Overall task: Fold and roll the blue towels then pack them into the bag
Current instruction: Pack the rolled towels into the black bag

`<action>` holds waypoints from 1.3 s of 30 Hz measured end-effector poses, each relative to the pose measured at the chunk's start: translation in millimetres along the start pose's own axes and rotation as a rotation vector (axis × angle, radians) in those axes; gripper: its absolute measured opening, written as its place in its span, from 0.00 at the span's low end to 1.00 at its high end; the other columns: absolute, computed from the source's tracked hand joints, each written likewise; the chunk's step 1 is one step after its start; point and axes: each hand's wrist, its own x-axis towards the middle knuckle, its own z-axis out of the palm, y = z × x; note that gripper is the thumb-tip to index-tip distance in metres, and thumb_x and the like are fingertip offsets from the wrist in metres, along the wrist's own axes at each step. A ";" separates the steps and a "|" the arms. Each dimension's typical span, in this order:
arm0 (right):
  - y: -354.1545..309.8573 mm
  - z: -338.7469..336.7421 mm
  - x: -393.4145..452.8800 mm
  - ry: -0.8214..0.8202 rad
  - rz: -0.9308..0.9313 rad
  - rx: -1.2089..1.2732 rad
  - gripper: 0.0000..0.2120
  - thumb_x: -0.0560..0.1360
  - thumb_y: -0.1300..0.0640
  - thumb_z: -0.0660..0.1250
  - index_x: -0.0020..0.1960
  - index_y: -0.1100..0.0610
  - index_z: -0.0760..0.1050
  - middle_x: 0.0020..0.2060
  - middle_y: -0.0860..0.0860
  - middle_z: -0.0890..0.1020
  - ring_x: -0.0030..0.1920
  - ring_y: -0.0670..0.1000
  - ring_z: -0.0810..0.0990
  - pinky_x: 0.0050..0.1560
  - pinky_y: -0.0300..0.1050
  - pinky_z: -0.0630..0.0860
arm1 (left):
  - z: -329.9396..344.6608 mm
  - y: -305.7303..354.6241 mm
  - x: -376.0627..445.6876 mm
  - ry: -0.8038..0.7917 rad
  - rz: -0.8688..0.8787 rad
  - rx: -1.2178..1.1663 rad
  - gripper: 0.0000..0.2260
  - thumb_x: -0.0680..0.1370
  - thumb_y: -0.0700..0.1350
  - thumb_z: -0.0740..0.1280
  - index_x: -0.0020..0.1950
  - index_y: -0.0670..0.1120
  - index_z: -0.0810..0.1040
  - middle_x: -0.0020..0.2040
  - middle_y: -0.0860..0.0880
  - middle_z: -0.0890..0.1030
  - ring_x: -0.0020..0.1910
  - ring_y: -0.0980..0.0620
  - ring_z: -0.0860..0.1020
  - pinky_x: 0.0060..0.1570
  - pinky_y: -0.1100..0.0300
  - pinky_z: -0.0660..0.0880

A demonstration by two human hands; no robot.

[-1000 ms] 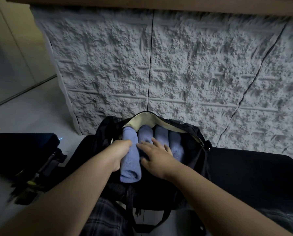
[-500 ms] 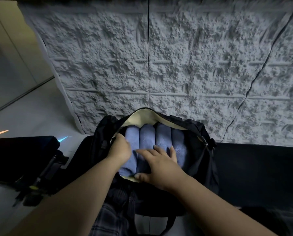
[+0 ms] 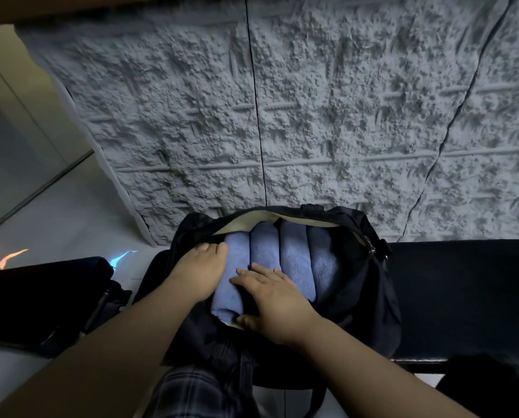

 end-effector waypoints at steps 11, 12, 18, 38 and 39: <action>5.5 0.9 2.9 0.017 0.029 0.147 0.29 0.75 0.47 0.67 0.73 0.47 0.61 0.75 0.41 0.59 0.76 0.43 0.48 0.74 0.44 0.43 | 9.6 -5.5 1.4 -0.090 0.013 0.096 0.16 0.77 0.48 0.61 0.61 0.44 0.62 0.60 0.46 0.73 0.59 0.48 0.73 0.53 0.58 0.68; 5.8 1.3 3.0 0.016 0.031 0.149 0.29 0.75 0.47 0.67 0.73 0.46 0.61 0.75 0.41 0.59 0.76 0.43 0.48 0.74 0.44 0.43 | 8.9 -5.9 2.1 -0.113 -0.002 0.085 0.19 0.76 0.49 0.62 0.63 0.44 0.61 0.60 0.46 0.73 0.58 0.47 0.73 0.52 0.57 0.69; 11.4 4.7 5.8 0.037 0.064 0.215 0.29 0.73 0.47 0.69 0.71 0.45 0.63 0.74 0.42 0.62 0.76 0.44 0.50 0.75 0.45 0.47 | -3.5 -1.5 -0.5 -0.111 -0.026 0.079 0.16 0.75 0.46 0.62 0.59 0.45 0.62 0.59 0.45 0.73 0.57 0.46 0.74 0.50 0.56 0.70; -15.9 6.9 7.6 -0.065 0.131 -0.133 0.26 0.79 0.46 0.57 0.75 0.43 0.55 0.77 0.48 0.47 0.76 0.53 0.45 0.72 0.62 0.43 | -62.4 -18.7 -34.7 -0.386 0.171 0.164 0.34 0.66 0.50 0.76 0.66 0.46 0.62 0.69 0.45 0.60 0.68 0.45 0.61 0.65 0.56 0.64; -19.0 6.6 8.5 -0.094 0.122 -0.199 0.27 0.79 0.45 0.56 0.76 0.45 0.53 0.77 0.47 0.42 0.75 0.54 0.45 0.71 0.65 0.45 | -61.9 -19.7 -34.5 -0.395 0.177 0.154 0.34 0.66 0.50 0.76 0.66 0.46 0.62 0.70 0.46 0.62 0.68 0.46 0.63 0.64 0.57 0.65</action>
